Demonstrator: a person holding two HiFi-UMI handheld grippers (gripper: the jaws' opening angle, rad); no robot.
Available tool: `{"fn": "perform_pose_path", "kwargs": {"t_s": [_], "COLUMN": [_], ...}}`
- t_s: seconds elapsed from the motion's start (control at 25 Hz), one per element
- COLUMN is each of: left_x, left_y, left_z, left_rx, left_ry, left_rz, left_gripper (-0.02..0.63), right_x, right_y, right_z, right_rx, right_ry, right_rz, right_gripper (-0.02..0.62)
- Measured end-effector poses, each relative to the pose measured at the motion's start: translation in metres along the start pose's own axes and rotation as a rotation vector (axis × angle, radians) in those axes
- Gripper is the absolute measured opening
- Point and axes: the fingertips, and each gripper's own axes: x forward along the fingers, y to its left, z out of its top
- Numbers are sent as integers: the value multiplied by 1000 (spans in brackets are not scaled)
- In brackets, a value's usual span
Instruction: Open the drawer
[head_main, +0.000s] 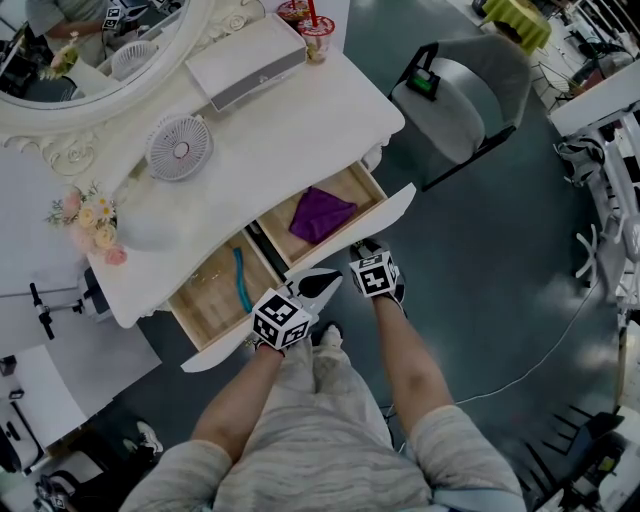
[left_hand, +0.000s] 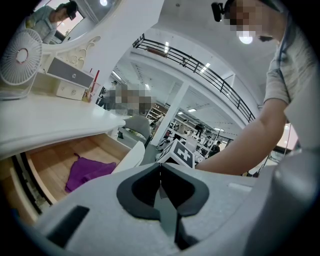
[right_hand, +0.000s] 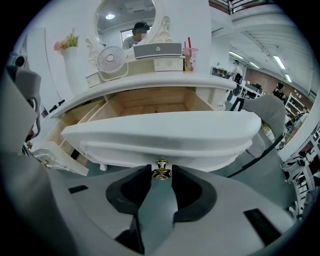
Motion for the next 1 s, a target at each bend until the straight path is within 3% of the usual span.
{"fn": "perform_pose_path", "kwargs": {"t_s": [1.0], "left_x": [-1], "left_y": [-25], "left_z": [-11], "left_rx": [10], "left_ry": [10], "left_rz": [-8], "left_gripper": [14], "right_x": [-21], "right_y": [-2], "right_z": [-33], "right_rx": [13], "right_ry": [22], "right_rz": [-18], "right_gripper": [124]}}
